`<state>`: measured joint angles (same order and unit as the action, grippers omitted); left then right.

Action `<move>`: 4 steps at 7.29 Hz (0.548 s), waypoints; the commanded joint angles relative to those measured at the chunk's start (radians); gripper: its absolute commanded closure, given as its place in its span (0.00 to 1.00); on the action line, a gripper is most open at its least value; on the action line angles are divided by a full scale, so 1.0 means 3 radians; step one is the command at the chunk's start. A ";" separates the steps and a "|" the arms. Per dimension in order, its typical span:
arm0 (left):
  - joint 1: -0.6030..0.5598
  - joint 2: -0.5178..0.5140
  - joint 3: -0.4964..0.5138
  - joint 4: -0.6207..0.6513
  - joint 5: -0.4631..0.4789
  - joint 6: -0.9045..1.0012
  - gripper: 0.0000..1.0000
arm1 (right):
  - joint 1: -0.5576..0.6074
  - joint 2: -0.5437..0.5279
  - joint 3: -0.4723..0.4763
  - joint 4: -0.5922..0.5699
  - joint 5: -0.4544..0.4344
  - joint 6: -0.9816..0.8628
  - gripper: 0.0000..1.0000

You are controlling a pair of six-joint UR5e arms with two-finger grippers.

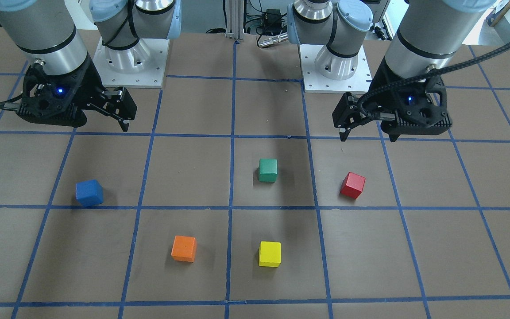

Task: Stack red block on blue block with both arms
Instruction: 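Move the left gripper down toward the red cube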

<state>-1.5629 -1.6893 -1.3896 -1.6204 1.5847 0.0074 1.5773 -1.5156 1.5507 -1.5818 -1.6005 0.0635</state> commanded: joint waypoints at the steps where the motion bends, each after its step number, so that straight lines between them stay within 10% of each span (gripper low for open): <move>1: -0.0001 0.0042 0.0010 -0.0131 0.0000 -0.0004 0.00 | -0.0006 0.0000 0.0005 0.0006 -0.0003 0.0013 0.00; 4: 0.0019 0.0139 -0.0209 -0.0193 0.0010 0.0057 0.00 | -0.0012 0.0021 0.0000 -0.0050 0.0002 -0.0022 0.00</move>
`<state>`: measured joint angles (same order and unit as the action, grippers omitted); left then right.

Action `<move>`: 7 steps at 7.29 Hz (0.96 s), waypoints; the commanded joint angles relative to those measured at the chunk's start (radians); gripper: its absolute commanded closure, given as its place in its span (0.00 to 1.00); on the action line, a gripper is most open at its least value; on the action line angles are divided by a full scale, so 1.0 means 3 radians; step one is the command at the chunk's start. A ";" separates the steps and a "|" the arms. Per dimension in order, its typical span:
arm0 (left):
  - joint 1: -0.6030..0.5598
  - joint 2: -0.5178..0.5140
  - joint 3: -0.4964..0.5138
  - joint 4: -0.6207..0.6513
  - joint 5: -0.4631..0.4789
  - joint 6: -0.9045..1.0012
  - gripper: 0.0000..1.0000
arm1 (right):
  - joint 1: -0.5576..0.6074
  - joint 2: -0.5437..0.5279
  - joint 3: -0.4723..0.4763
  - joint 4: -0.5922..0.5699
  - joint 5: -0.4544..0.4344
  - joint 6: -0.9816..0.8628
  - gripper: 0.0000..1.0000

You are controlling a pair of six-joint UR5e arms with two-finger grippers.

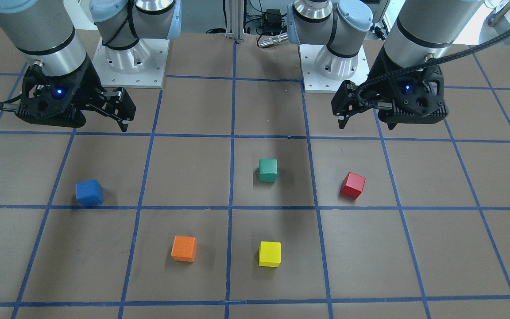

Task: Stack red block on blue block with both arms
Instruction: 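Move the left gripper down toward the red cube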

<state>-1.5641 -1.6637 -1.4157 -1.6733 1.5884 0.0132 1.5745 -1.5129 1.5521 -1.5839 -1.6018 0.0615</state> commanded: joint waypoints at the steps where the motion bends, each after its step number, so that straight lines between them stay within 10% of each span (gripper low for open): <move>1: 0.0241 -0.0052 -0.0275 0.0060 -0.0023 0.0367 0.00 | -0.0002 0.0007 -0.0004 -0.0033 0.0011 -0.0016 0.00; 7: 0.0514 -0.0518 -0.1910 0.2280 0.0243 0.1168 0.00 | 0.0008 -0.0009 -0.0004 -0.0028 0.0011 -0.0031 0.00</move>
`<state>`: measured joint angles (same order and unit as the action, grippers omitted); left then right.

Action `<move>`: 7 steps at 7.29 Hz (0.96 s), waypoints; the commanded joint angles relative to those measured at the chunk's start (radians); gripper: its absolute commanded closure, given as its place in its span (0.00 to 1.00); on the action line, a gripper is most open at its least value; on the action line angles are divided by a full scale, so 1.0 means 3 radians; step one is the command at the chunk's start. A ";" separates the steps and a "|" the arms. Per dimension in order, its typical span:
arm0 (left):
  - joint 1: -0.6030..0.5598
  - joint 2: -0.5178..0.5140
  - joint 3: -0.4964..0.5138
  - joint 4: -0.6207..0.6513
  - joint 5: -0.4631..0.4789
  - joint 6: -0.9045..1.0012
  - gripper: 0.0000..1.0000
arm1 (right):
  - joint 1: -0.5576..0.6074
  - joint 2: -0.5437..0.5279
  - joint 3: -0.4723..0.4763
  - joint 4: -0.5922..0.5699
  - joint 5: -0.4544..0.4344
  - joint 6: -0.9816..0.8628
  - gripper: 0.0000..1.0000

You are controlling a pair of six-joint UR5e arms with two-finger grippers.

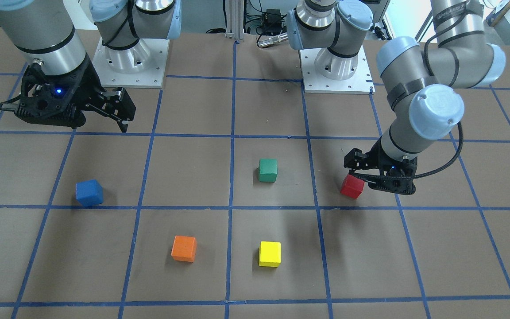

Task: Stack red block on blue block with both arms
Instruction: 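Move the left gripper down toward the red cube, then close the left gripper on the red cube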

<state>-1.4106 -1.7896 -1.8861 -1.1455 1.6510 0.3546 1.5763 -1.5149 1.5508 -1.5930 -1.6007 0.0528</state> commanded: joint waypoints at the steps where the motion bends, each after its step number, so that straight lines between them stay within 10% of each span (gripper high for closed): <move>1: 0.0003 -0.0185 -0.0487 0.0763 0.0014 0.0015 0.00 | 0.0002 -0.0007 0.0000 0.0002 -0.0002 0.0008 0.00; 2: -0.0002 -0.0277 -0.0569 0.0832 -0.0027 0.0004 0.00 | 0.0002 -0.0002 0.0000 0.0002 -0.0003 0.0023 0.00; 4: 0.0003 -0.0349 -0.0539 0.0939 0.0003 -0.0011 0.70 | 0.0002 -0.0007 0.0000 0.0018 0.0003 0.0044 0.00; 7: -0.0363 -0.0298 -0.0203 0.0681 -0.0144 -0.0626 0.76 | 0.0002 -0.0007 0.0000 0.0007 -0.0003 0.0013 0.00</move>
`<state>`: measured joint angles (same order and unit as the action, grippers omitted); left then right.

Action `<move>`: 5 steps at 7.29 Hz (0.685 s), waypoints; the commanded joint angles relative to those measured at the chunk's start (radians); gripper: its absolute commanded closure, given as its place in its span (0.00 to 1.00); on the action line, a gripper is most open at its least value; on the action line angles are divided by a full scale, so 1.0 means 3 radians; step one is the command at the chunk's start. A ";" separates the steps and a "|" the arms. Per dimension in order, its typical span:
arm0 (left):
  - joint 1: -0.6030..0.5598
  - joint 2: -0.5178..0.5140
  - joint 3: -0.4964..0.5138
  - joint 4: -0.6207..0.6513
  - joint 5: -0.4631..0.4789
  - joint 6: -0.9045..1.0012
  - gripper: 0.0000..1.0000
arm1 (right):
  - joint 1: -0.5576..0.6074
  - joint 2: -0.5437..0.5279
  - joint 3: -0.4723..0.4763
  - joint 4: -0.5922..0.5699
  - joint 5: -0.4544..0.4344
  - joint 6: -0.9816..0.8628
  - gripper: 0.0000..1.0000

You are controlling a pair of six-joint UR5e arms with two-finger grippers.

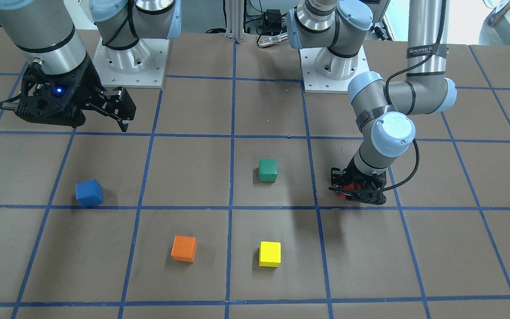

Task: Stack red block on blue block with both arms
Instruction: 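Close the left gripper on the red cube, then carry the red cube with the left gripper toward the table centre and release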

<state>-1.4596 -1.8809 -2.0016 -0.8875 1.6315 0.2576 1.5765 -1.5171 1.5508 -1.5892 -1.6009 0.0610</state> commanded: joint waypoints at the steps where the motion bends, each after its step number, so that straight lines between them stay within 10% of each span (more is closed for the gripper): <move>1: -0.0490 -0.0030 0.0472 -0.0439 -0.0095 -0.0742 0.75 | 0.0001 0.0000 0.0000 0.0005 -0.0012 -0.0009 0.00; 5: -0.1448 -0.0397 0.1016 -0.0335 -0.0264 -0.2038 0.70 | 0.0001 0.0000 0.0000 0.0005 -0.0012 0.0011 0.00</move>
<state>-1.8237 -1.9625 -1.7257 -1.0135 1.5569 -0.2531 1.5769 -1.5171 1.5508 -1.5894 -1.6039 0.0608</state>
